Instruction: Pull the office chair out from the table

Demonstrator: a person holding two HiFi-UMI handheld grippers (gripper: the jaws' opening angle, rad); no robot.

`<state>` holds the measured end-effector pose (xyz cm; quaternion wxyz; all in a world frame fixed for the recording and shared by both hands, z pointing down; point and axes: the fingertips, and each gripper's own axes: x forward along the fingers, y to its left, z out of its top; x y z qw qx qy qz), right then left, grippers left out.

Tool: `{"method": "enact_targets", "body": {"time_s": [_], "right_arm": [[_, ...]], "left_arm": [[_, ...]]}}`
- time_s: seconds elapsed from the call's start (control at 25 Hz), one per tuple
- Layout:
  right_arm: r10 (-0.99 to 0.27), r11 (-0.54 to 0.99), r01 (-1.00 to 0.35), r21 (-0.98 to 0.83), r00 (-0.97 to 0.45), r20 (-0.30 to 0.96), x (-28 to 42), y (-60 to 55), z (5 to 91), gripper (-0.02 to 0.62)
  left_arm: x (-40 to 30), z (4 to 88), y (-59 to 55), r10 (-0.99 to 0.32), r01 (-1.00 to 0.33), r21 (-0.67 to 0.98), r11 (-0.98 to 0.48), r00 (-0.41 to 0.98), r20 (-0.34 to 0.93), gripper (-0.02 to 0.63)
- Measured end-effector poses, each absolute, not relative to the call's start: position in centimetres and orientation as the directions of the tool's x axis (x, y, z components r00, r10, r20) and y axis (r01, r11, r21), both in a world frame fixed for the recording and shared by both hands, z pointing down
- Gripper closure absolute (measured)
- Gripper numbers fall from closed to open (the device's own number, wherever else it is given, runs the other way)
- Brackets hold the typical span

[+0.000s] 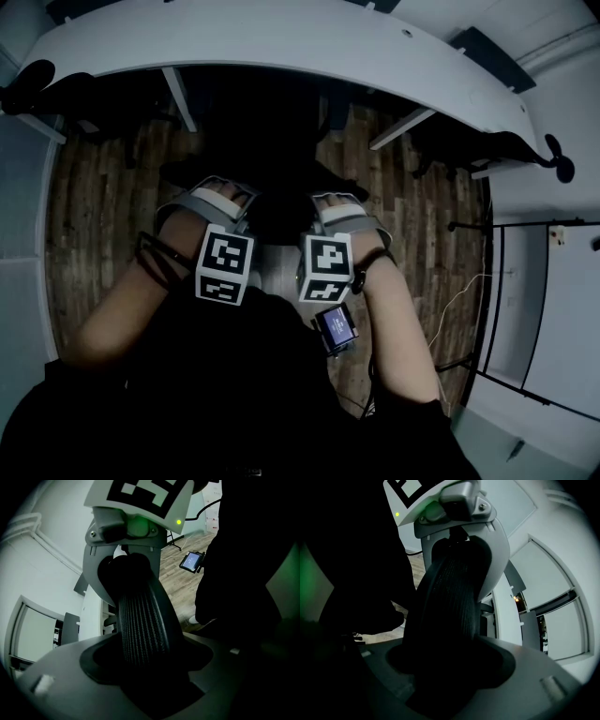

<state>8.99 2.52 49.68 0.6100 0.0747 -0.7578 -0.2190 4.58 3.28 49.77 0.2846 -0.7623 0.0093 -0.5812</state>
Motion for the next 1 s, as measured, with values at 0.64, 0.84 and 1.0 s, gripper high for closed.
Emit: {"method": "enact_targets", "body": {"time_s": [0.64,0.84,1.0], "right_arm": [[-0.384,0.906,0.098,0.411,-0.214,0.898,7.7,19.4,50.4,0.295],[-0.377,0.915,0.066,0.399,-0.220,0.900,6.3,23.8,49.7,0.295],[-0.398,0.908,0.055,0.416,-0.204,0.895,6.9,26.7,50.0,0.295]], "left_arm": [[2.6,49.5,19.7,-0.297,0.371,-0.422,-0.827,0.349,0.889,0.279],[1.7,49.1,23.8,-0.292,0.389,-0.428,-0.815,0.362,0.885,0.275],[1.9,49.2,26.8,-0.298,0.401,-0.439,-0.804,0.367,0.881,0.273]]}}
